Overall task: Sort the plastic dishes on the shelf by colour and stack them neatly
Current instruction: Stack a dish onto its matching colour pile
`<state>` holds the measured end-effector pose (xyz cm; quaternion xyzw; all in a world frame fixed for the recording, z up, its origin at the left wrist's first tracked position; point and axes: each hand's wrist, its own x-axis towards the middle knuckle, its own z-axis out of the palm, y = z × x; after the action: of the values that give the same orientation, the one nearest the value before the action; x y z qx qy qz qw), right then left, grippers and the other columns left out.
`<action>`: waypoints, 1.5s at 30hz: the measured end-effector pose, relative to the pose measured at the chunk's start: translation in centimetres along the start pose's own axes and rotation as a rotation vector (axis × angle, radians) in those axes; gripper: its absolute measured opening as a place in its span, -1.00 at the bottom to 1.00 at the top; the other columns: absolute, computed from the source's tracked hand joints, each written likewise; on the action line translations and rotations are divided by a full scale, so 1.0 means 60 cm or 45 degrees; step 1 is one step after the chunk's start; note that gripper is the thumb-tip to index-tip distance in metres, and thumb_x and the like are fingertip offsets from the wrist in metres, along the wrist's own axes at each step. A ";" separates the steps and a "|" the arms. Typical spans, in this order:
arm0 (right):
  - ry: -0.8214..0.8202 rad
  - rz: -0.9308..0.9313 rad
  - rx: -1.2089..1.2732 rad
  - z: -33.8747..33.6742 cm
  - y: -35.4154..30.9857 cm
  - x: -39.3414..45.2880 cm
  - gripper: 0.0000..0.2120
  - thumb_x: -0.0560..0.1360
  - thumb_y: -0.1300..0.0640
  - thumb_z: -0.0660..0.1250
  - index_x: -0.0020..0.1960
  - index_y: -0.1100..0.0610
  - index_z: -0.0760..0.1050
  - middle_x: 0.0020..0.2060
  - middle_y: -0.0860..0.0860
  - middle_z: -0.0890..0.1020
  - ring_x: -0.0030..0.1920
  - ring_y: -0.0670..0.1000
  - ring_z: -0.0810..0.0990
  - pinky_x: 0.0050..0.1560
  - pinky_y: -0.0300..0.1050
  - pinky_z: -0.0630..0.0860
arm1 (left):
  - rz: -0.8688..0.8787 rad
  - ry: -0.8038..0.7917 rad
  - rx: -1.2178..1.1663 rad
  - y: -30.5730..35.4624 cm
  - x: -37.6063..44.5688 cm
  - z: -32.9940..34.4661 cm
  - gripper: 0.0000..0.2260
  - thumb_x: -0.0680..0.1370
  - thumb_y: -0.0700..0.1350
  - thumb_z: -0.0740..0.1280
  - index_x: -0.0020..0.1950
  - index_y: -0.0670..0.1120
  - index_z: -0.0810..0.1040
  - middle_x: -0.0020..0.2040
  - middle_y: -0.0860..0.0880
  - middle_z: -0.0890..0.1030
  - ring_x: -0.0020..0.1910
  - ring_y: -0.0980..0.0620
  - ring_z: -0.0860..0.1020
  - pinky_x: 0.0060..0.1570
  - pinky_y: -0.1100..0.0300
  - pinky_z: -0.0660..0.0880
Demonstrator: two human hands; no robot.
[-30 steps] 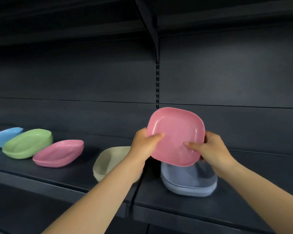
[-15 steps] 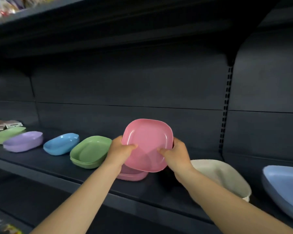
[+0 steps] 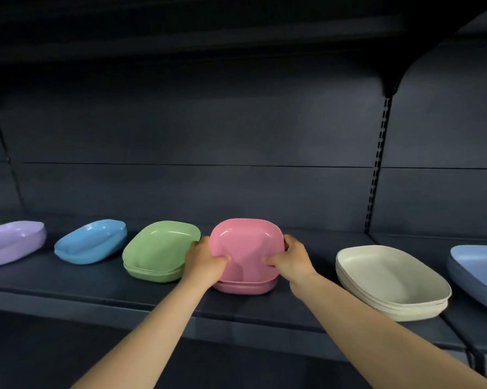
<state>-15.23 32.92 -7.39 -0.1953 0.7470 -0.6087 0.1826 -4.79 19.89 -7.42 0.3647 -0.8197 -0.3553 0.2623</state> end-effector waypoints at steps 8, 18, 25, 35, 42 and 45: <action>0.007 0.103 -0.120 0.008 0.025 0.018 -0.39 0.38 0.43 0.38 0.37 0.06 0.39 0.16 0.05 0.57 0.17 0.09 0.53 0.14 -0.07 0.50 | -0.115 -0.184 -0.162 -0.020 0.018 0.024 -0.79 0.45 -0.28 0.31 0.04 -0.10 0.43 -0.06 -0.04 0.52 -0.06 -0.07 0.49 -0.11 0.15 0.41; -0.031 0.120 -0.135 0.004 0.029 0.034 -0.31 0.34 0.44 0.41 0.40 0.07 0.36 0.15 0.05 0.57 0.15 0.09 0.52 0.15 -0.08 0.49 | -0.108 -0.121 -0.465 -0.015 0.003 0.022 -0.42 0.45 -0.40 0.30 0.38 0.00 0.28 0.09 0.04 0.40 0.03 0.02 0.39 -0.04 0.19 0.32; -0.085 0.030 -0.301 -0.030 0.013 0.027 -0.31 0.41 0.28 0.44 0.46 0.10 0.23 0.25 0.07 0.48 0.14 0.05 0.49 0.07 -0.17 0.43 | -0.112 -0.217 -0.083 0.014 0.005 0.015 -0.33 0.45 -0.32 0.34 0.49 -0.04 0.17 0.21 -0.03 0.43 0.13 -0.07 0.44 0.04 0.15 0.40; 0.026 -0.585 -1.226 -0.331 -0.046 -0.058 -0.48 0.50 -0.05 0.35 0.40 0.04 0.33 0.35 0.00 0.42 0.31 0.03 0.44 0.27 -0.12 0.39 | 0.467 -0.195 0.449 0.243 -0.086 0.089 -0.41 0.53 -0.08 0.32 0.49 -0.03 0.15 0.47 -0.06 0.25 0.44 -0.08 0.26 0.35 0.10 0.26; 0.196 -0.415 -1.576 -0.658 0.023 -0.149 -0.44 0.49 -0.12 0.32 0.42 0.03 0.30 0.34 -0.02 0.39 0.38 0.04 0.29 0.32 -0.12 0.33 | 0.726 -0.322 0.451 0.440 -0.207 0.284 -0.45 0.54 -0.06 0.30 0.48 -0.04 0.17 0.41 -0.06 0.30 0.40 -0.09 0.28 0.30 0.07 0.32; 0.289 -0.301 -1.605 -0.790 0.056 -0.196 -0.40 0.49 -0.16 0.31 0.45 0.02 0.26 0.40 -0.02 0.33 0.44 0.07 0.22 0.40 -0.05 0.28 | 0.819 -0.411 0.408 0.526 -0.271 0.380 -0.47 0.54 -0.07 0.28 0.47 -0.04 0.17 0.40 -0.06 0.31 0.38 -0.07 0.29 0.27 0.09 0.34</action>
<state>-29.57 79.32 -1.18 -0.2802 0.9491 -0.0864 -0.1152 -23.78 56.76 0.35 0.0650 -0.9680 -0.1751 0.1677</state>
